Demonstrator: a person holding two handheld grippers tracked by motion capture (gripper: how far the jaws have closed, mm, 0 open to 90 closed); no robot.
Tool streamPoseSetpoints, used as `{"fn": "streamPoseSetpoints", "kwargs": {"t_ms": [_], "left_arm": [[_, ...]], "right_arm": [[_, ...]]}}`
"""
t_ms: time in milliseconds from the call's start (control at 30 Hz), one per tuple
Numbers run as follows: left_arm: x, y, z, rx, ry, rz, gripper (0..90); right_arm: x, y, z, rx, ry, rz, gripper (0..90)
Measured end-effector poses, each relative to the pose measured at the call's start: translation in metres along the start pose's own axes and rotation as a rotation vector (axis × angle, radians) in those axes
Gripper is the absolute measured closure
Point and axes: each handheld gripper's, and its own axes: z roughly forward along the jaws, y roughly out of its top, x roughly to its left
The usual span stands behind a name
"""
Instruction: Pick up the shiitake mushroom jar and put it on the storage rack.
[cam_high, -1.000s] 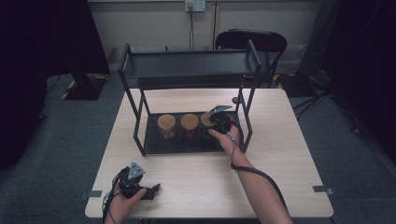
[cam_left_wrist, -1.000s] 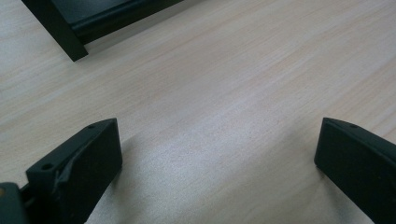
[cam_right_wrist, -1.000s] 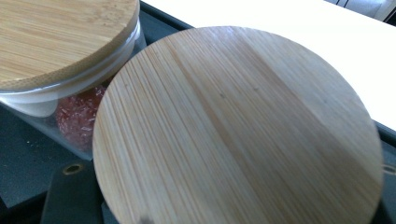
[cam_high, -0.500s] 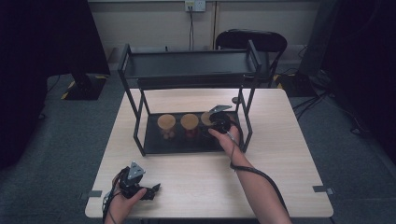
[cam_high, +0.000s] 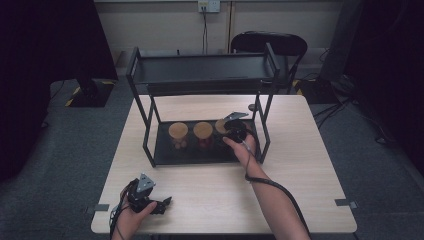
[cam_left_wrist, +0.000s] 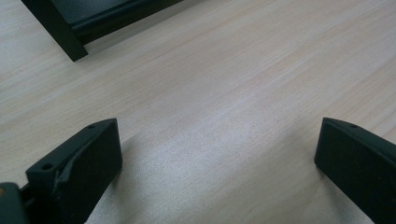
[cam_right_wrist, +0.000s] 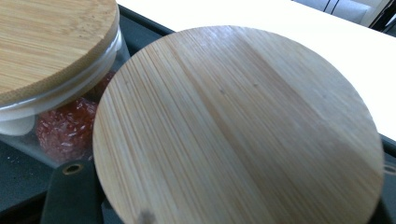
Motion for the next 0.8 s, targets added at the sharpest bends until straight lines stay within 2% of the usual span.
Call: {"fn": "streamPoseSetpoints", "kwargs": {"t_ms": [367, 567, 800], "left_arm": [[0.0, 0.0, 0.0, 0.0, 0.0, 0.0, 0.4], [0.0, 0.0, 0.0, 0.0, 0.0, 0.0, 0.4], [0.0, 0.0, 0.0, 0.0, 0.0, 0.0, 0.4]], "right_arm": [[0.0011, -0.0012, 0.0008, 0.012, -0.012, 0.018, 23.2], [0.0008, -0.0049, 0.0, 0.037, -0.007, 0.039, 10.8], [0.0003, -0.0048, -0.0065, 0.041, 0.005, 0.053, 2.4]]}}
